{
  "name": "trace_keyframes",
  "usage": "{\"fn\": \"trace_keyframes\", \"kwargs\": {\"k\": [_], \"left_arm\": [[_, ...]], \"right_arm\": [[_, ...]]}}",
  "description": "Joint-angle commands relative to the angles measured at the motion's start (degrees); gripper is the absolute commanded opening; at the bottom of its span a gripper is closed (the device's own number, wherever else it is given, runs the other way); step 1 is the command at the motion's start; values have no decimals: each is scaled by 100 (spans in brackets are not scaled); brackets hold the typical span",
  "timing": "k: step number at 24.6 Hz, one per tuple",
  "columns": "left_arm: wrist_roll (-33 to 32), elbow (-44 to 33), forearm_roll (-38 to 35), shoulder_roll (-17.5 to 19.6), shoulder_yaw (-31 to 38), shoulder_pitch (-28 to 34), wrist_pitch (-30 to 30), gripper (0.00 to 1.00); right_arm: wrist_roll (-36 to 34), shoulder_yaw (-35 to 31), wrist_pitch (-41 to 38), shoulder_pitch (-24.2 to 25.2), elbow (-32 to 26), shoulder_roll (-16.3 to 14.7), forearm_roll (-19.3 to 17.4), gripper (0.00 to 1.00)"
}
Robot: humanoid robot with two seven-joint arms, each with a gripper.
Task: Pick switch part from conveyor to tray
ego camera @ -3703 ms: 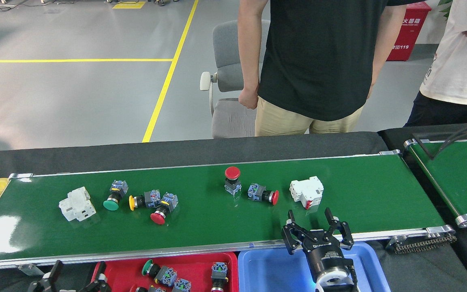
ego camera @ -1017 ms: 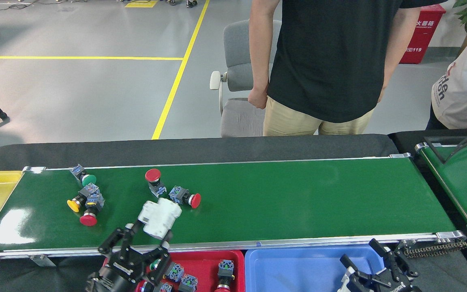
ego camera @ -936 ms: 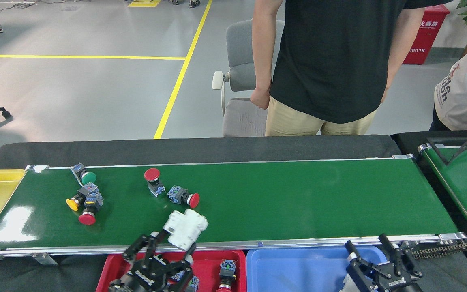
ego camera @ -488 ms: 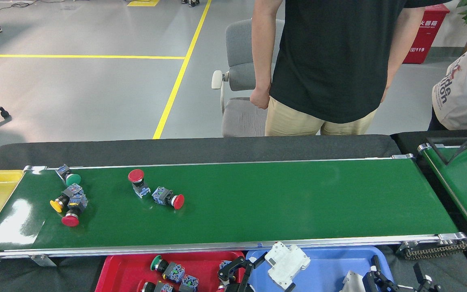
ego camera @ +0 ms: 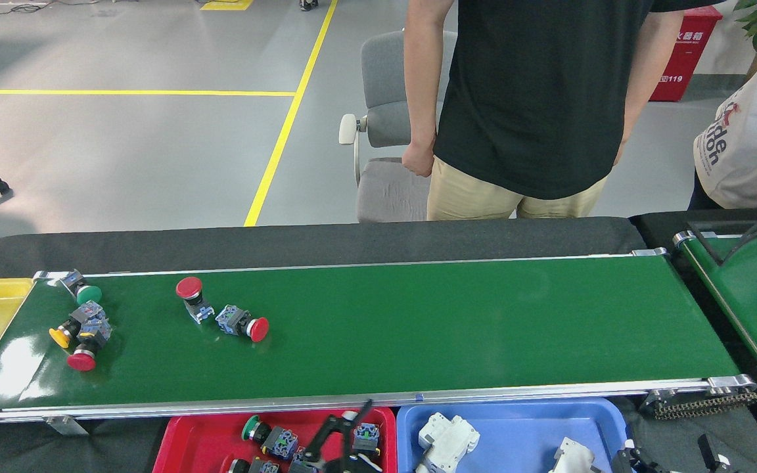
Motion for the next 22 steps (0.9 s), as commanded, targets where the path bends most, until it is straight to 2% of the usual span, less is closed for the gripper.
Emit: {"fn": "trace_keyframes", "kwargs": {"k": [1,3,5,8,11,15,18,22], "left_arm": [[57,-1,360,140,1083,-29,73,100],[57,263,730,359,2138,-82,-366,100],[57,430,809,482,2885,-100,-745,100],[57,650,888,588,3440,-100,-1114,100],[57,747,1090,667,3554,-108,-1290,100],[31,896,1143,957,3466,-337,-1351,100],[-13,1590,1319,1230,3458,-1048,-1896,100],[-5,3119,1301,1519,3396,-2270,-2002,100]], "right_arm": [[-35,-15,-18,-37,-78,-60,-8,100],[-35,3,-53,-125,-78,-68,-8,100],[-26,21,-202,-327,-51,-60,-8,100],[-9,56,-290,-450,-43,-51,-8,100],[-9,82,-290,-450,-34,-60,-8,100],[-9,223,-299,-433,-25,-68,-8,100],[-9,328,-299,-442,-25,-68,-8,100],[0,390,-299,-450,-25,-77,-8,100]]}}
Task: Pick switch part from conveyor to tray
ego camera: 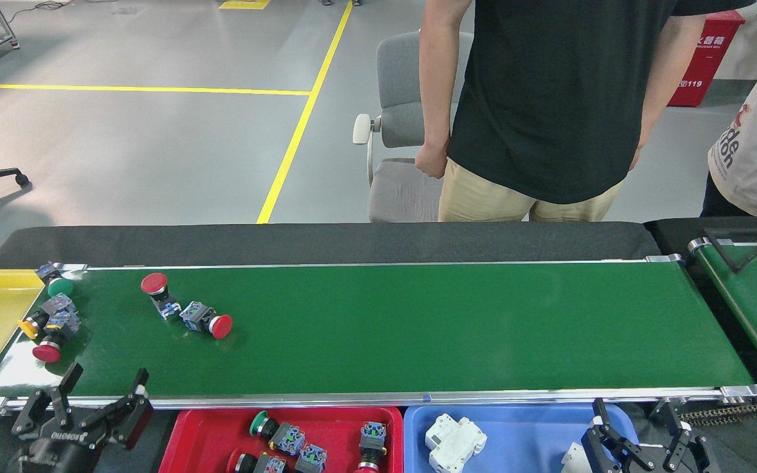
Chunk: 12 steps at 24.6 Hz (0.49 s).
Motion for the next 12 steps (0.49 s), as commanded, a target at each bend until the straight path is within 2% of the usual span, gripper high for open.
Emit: {"fn": "trace_keyframes", "kwargs": {"k": [1,6,12], "left_arm": [[42,493,18,209,-57,-414,-66,100],[77,1591,18,446,-163,-1222,110,100],[271,2831,27,798,-435,-1917,681,100]], "right_arm": [[0,76,-25,-50,-54,-64,1,100],[9,226,-25,-120,-54,-64,1,100],[9,709,-25,-146,-54,-73,19,100]]}}
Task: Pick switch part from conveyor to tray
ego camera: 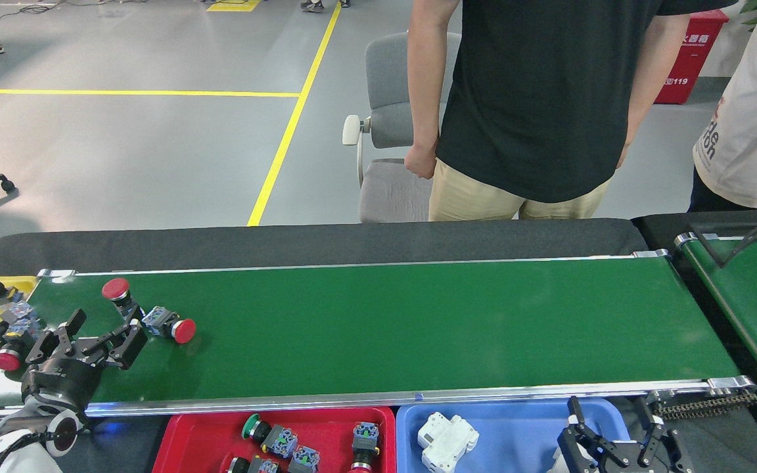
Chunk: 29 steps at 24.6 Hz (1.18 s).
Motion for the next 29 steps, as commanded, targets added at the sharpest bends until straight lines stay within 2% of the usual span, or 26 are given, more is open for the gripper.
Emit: {"fn": "trace_keyframes", "kwargs": {"k": [1,4,5,6,7,8,9,12,17,23,25,29], "left_arm": [[217,276,26,193,-97,-237,223,100],[358,883,26,307,-203,-571,566,98],[419,1085,26,351,-255,-676,697,94],[489,1243,26,378,-291,-738,794,85],[560,1349,26,404,-343,-764,830,70],[613,1384,35,430,-396,-764,812,49],[622,1393,70,439,-405,-764,777,35],[648,1384,88,439,-422,-729,751,20],[745,1200,105,378,-431,-667,636,14],[657,180,290,184,-528,-527,337,12],[578,-268,299,-9,-712,-360,206,10],[121,-2272,598,-238,-888,844,-708,12]], "right_arm": [[-8,89,-18,-85,-46,-56,11,100],[1,230,-9,-173,-37,-56,46,100],[10,273,-9,-261,6,-56,72,100],[10,309,-9,-340,59,-56,99,100],[10,326,-9,-419,103,-56,99,100],[10,335,-9,-445,130,-56,108,100],[19,353,-9,-445,121,-65,108,100],[19,397,8,-454,130,-56,108,100],[19,388,26,-393,130,-56,108,100],[10,98,43,-402,147,-47,81,100],[10,10,35,-402,147,-56,81,100],[10,-122,35,-366,130,-56,81,100]]}}
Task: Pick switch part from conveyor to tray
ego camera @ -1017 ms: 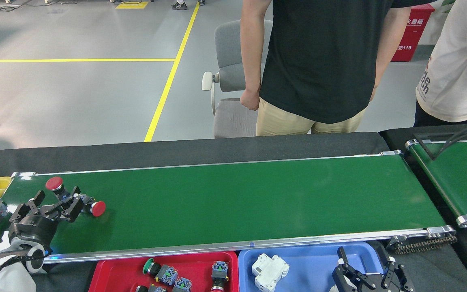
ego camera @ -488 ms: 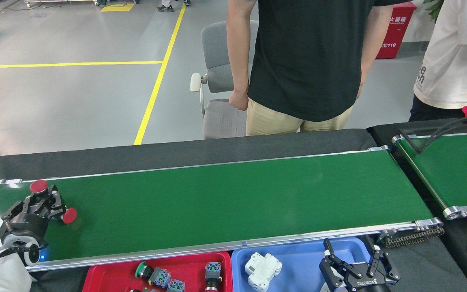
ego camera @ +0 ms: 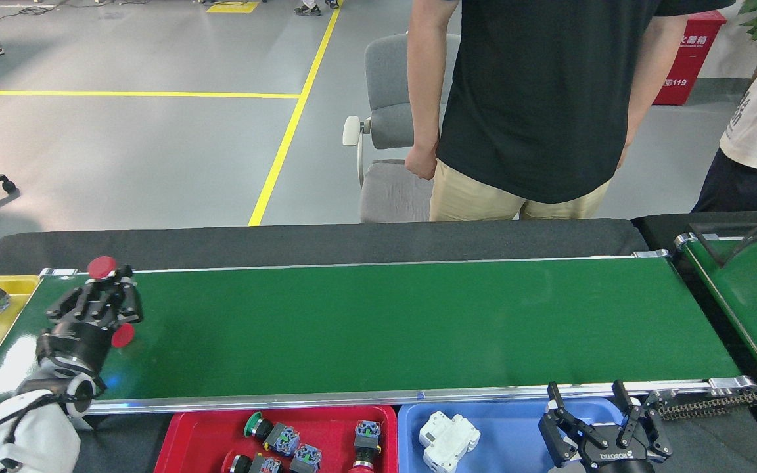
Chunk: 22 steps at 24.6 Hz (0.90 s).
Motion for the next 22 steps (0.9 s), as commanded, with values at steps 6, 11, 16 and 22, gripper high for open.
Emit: {"fn": "trace_keyframes", "kwargs": {"k": [6,11,16,22], "left_arm": [[-984,-3400,938,-9,-259,2453,-1551,15],[-1010,-3840,920,-343,-426,3069,-1709,97],[-1001,-3840,929,-537,-365,3104,-1683,100],[-966,-3831,938,-581,-137,3148,-849,100]], "right_arm": [[-31,-214,-11,-21,-124,-95,-29,100],[-40,-381,-11,111,-133,-95,-29,100],[-40,-407,7,120,-150,-77,-38,100],[-49,-610,7,260,-141,-42,-46,100]]}}
